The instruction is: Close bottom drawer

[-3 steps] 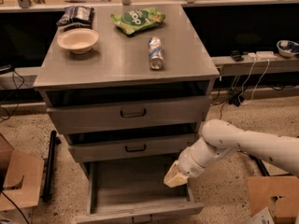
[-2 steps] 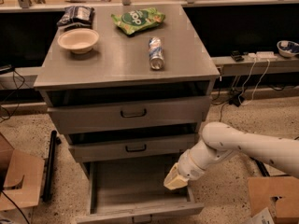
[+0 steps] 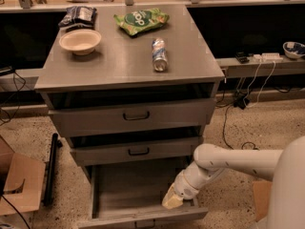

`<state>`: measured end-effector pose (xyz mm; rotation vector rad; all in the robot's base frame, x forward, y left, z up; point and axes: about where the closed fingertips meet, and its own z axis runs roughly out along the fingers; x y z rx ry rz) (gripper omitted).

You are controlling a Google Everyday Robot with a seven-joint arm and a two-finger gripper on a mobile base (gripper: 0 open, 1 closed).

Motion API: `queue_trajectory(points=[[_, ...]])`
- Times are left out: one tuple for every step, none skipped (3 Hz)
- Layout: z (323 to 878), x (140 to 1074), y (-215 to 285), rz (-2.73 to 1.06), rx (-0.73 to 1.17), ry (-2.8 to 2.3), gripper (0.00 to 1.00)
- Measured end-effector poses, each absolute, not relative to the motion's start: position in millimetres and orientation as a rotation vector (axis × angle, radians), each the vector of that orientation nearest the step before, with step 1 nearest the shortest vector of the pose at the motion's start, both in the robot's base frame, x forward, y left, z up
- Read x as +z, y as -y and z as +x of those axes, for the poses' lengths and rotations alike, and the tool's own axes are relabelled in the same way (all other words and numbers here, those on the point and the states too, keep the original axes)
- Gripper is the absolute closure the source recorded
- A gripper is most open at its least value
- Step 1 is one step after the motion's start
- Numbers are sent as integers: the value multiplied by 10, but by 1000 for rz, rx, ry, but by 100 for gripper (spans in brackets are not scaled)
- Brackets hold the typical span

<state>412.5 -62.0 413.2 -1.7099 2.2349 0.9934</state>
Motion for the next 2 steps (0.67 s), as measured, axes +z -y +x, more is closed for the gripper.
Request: queue_trajectory(points=[[3971, 3698, 614, -1658, 1028, -2298, 100], [3925, 3171, 630, -1602, 1049, -2355, 100]])
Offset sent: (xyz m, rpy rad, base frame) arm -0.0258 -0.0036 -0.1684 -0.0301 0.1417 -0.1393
